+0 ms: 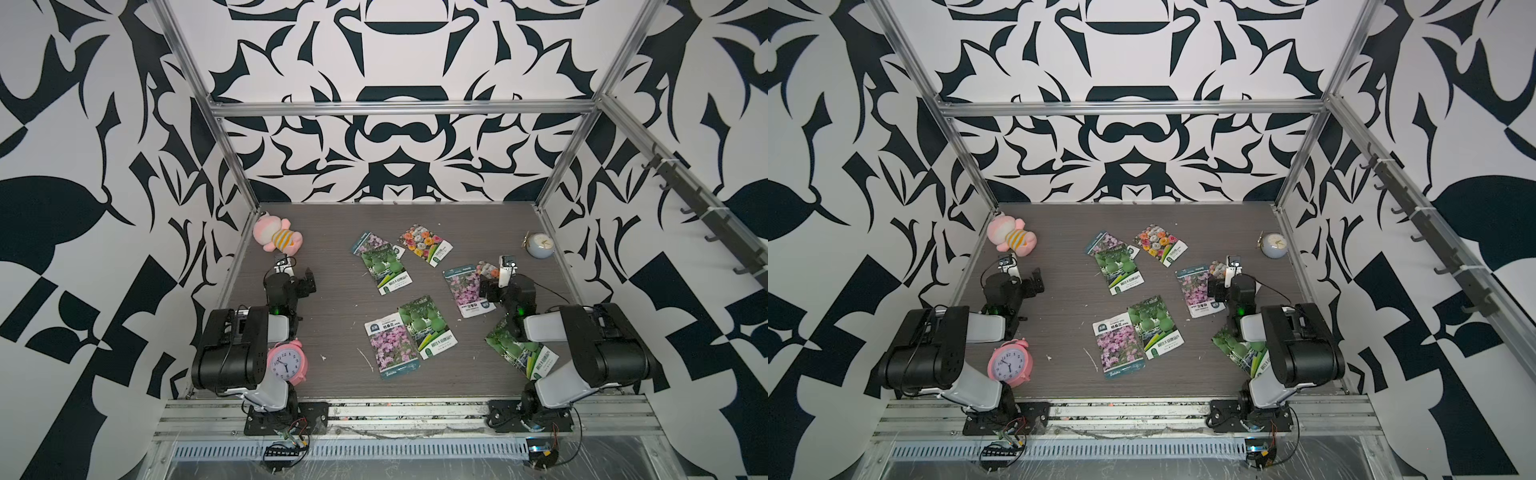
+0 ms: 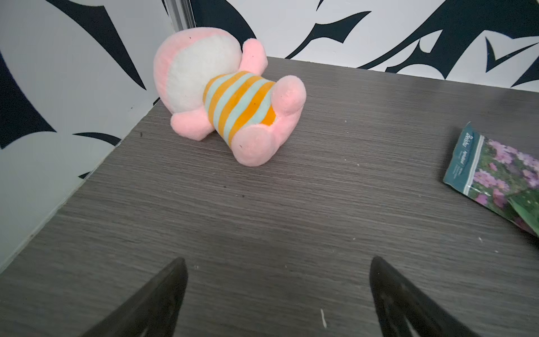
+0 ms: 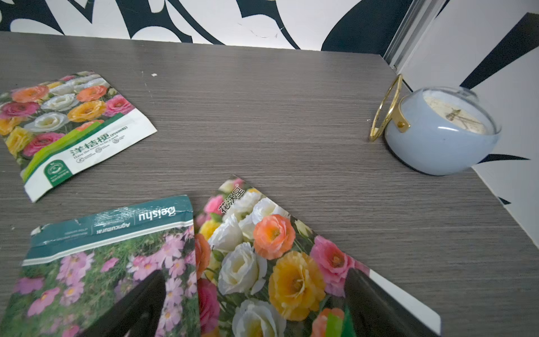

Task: Arrange the seed packets in a row
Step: Pick up the seed packet from the center of the board.

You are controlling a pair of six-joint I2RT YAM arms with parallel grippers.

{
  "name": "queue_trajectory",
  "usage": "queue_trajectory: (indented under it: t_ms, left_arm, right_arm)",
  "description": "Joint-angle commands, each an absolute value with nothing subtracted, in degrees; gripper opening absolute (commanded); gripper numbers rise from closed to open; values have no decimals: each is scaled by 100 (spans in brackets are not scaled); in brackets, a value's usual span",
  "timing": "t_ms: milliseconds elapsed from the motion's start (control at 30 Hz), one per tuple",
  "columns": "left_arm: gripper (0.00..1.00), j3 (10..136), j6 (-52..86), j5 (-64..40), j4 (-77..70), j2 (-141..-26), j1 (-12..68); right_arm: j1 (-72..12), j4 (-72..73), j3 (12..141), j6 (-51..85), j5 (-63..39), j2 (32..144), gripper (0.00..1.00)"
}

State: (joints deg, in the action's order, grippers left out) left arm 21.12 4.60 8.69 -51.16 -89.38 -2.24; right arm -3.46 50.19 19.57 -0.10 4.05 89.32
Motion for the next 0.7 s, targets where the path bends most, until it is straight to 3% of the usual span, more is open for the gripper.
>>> queue_trajectory:
  t_ms: [0,667]
  left_arm:
    - [99,2171,424,800,-5124,-8876,-229]
    - [100,2206,463,694,-5063,-8889,-308]
  right_arm:
    - [-361,5092,2048,-44,347,8843,100]
    - [-358,5074,2065,-35,410,8866,100]
